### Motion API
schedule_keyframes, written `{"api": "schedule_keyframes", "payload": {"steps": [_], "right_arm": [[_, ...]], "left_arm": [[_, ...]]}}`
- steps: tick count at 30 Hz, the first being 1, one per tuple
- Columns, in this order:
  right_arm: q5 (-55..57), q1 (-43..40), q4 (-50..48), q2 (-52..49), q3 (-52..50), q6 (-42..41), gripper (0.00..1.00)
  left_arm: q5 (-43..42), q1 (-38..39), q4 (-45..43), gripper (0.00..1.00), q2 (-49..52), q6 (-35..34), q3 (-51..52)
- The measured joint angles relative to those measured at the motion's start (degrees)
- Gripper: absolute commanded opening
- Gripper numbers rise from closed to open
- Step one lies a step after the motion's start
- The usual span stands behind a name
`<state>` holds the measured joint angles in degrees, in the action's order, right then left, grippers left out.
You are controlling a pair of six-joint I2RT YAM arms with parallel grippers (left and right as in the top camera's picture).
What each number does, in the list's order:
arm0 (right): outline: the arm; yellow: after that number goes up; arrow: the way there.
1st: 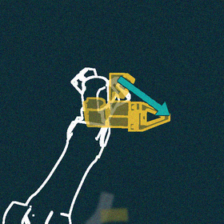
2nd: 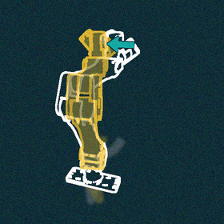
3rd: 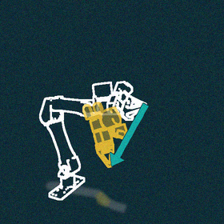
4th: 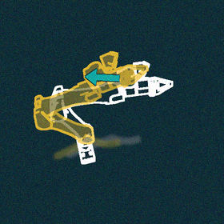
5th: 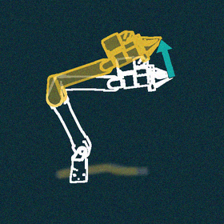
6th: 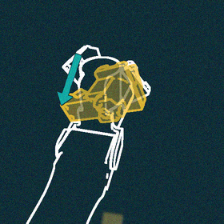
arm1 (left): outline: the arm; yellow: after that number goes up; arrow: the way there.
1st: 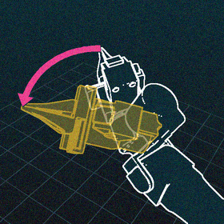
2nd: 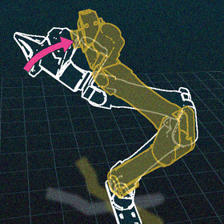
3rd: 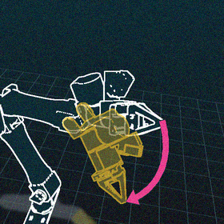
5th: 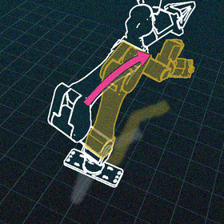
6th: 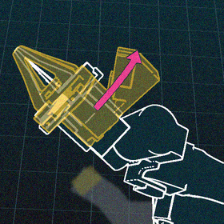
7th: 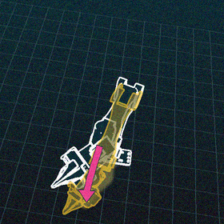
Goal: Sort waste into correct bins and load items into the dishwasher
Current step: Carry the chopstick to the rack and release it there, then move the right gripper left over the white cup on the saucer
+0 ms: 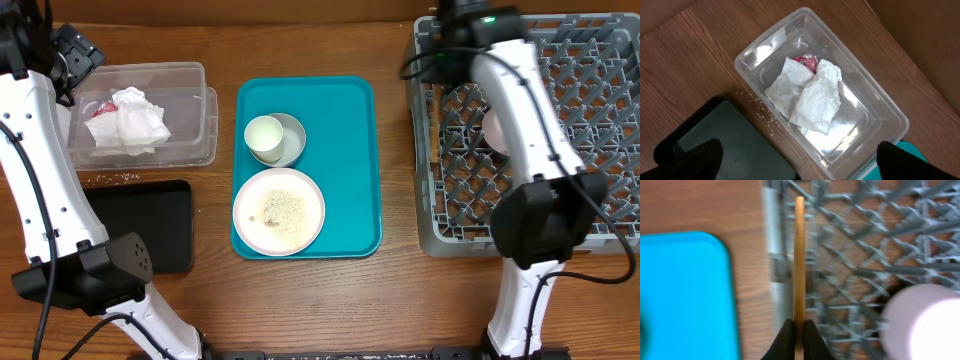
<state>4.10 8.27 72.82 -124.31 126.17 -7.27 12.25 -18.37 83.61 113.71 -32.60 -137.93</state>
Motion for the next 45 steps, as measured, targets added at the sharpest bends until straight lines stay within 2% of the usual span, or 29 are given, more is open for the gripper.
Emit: {"api": "schedule_keyframes", "payload": {"steps": [7,9,10,11,13,14,18,28,32,33,35,41,45], "right_arm": [[-8.35,-4.83,1.73,0.00,-0.37,10.08,0.05],[-9.77,-4.90,0.44,0.00,-1.29,10.97,0.09],[-10.16,-4.87,-0.22,0.00,-1.84,11.28,0.17],[-10.60,-4.85,-0.87,0.00,-2.62,11.32,0.36],[-11.41,-4.81,-2.08,0.00,-4.24,11.45,0.66],[-11.52,-4.81,-2.69,0.00,-4.92,11.43,0.74],[-11.78,-4.81,-2.97,0.00,-6.73,10.29,0.78],[-14.10,-4.74,-2.19,0.20,-6.75,2.95,0.78],[-19.82,-4.22,-2.49,1.49,-6.78,1.05,0.81],[-22.43,-3.91,-2.97,2.12,-6.78,0.68,0.85],[-27.32,-3.17,-4.28,3.17,-6.78,0.35,1.00],[-44.63,0.92,-8.41,5.01,-6.78,-0.28,1.00],[-46.27,5.88,-11.72,5.01,-6.78,-0.39,1.00]], "left_arm": [[0.00,0.00,-0.02,1.00,0.00,0.00,0.00],[0.00,0.00,0.00,1.00,0.00,0.00,0.00],[0.00,0.00,-0.02,1.00,0.00,0.00,0.00],[0.00,0.00,-0.02,1.00,0.00,0.00,0.00],[0.00,0.00,-0.02,1.00,0.00,0.00,0.00],[0.00,0.00,-0.02,1.00,0.00,0.00,0.00],[0.00,0.00,-0.02,1.00,0.00,0.00,0.00],[0.00,0.00,-0.02,1.00,0.00,0.00,0.00],[0.00,0.00,-0.02,1.00,-0.02,0.00,0.00],[0.00,0.00,-0.02,1.00,0.00,0.00,0.00],[0.00,0.00,-0.02,1.00,0.00,0.00,0.00],[0.00,0.00,-0.02,1.00,-0.02,0.00,0.00],[0.00,0.00,-0.02,1.00,0.00,0.00,0.00]]}}
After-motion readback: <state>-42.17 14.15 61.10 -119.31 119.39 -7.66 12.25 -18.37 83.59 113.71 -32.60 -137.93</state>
